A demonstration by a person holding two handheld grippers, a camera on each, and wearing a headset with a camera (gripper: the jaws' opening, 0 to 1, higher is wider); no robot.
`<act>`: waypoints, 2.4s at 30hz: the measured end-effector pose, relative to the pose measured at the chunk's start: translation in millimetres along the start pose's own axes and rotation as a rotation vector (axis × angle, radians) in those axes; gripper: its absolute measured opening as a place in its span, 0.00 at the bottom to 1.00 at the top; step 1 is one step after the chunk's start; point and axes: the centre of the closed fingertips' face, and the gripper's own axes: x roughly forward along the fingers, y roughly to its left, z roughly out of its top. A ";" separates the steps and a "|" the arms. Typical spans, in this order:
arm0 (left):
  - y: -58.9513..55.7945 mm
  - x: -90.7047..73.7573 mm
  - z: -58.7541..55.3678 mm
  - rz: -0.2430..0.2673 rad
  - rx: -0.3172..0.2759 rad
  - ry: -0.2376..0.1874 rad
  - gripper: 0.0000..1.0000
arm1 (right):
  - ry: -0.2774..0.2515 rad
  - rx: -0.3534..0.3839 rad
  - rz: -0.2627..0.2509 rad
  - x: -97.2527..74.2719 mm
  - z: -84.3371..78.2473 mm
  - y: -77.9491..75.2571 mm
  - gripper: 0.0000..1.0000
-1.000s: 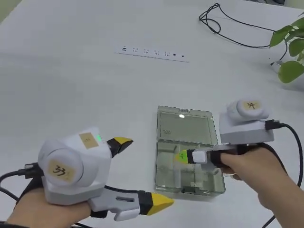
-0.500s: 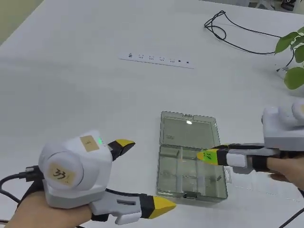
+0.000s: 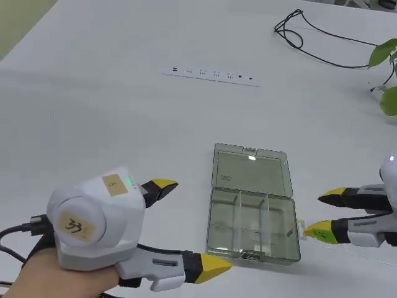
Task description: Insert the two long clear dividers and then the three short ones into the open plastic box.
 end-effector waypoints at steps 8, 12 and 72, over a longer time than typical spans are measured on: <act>4.3 -0.6 -2.2 0.006 -0.011 0.001 0.91 | 0.149 -0.199 0.032 7.9 -33.3 -13.7 0.53; 6.0 -0.9 -3.3 0.007 -0.012 0.005 0.91 | 0.233 -0.310 0.055 14.9 -49.3 -18.3 0.53; 5.0 -3.7 0.6 0.006 -0.016 -0.003 0.89 | 0.371 -0.522 -0.002 25.3 -76.5 -41.1 0.32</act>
